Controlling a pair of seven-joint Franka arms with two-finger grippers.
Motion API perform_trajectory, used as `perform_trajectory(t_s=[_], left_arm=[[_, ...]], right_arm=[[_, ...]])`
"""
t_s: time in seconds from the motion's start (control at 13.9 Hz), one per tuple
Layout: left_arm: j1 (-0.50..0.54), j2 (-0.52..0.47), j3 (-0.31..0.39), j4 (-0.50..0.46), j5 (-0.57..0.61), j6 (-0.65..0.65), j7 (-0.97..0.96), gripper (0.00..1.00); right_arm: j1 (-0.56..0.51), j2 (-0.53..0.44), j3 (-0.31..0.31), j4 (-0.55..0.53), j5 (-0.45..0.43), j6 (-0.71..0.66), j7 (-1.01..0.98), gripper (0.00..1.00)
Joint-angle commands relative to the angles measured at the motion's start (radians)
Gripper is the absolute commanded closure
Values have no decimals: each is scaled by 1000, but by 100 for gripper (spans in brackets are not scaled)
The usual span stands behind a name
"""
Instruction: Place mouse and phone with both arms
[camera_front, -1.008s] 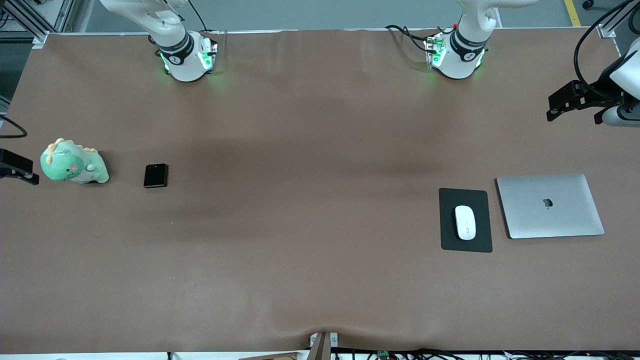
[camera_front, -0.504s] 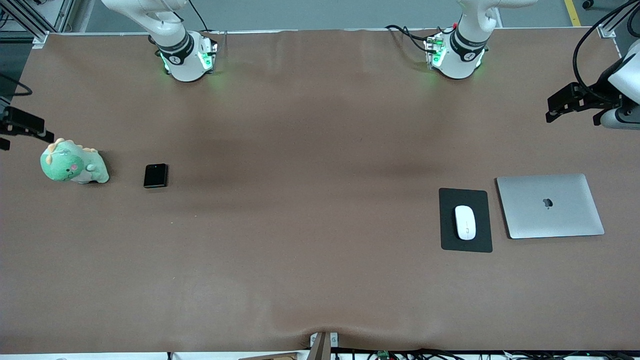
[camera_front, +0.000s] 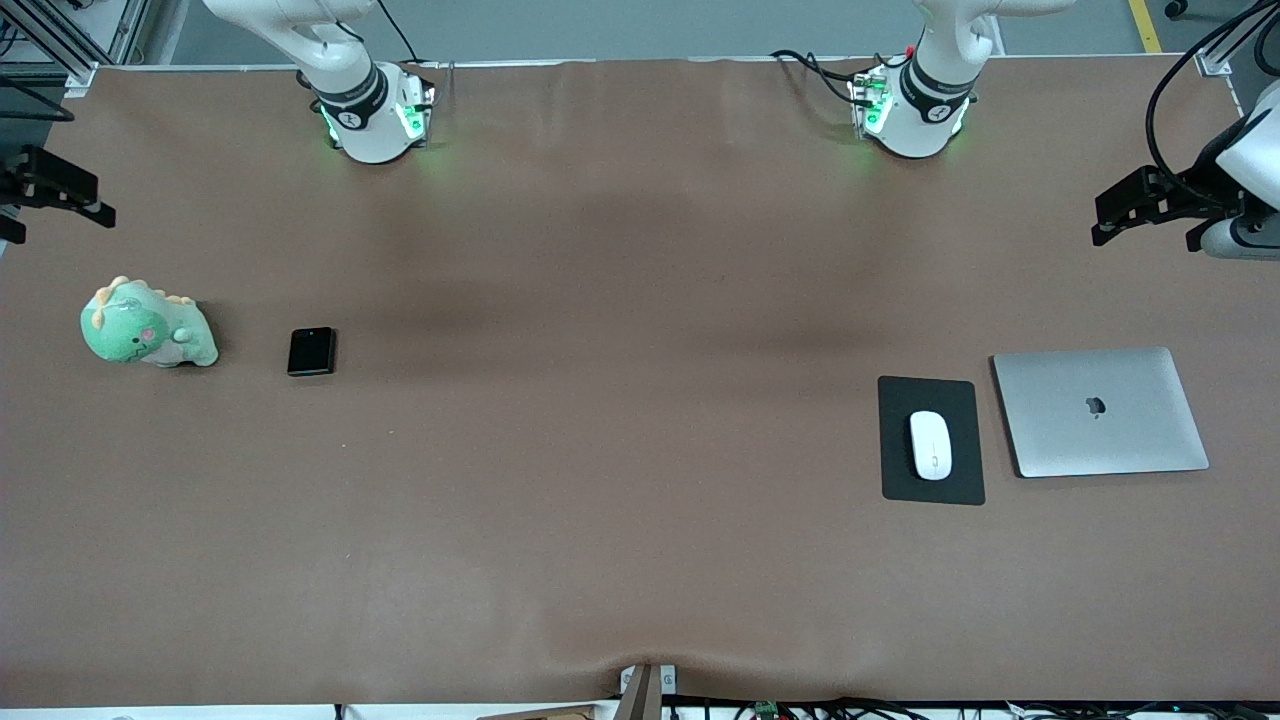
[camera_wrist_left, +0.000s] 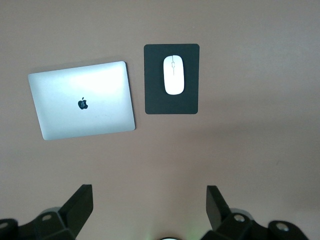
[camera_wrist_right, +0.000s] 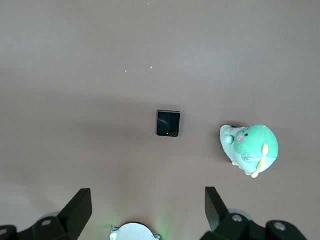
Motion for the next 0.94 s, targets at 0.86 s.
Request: perform_trajectory(t_s=[0.86], left_arm=[[1, -1, -1, 2, -6, 1, 10, 0]], right_arm=[[-7, -27, 5, -26, -36, 20, 94, 0]])
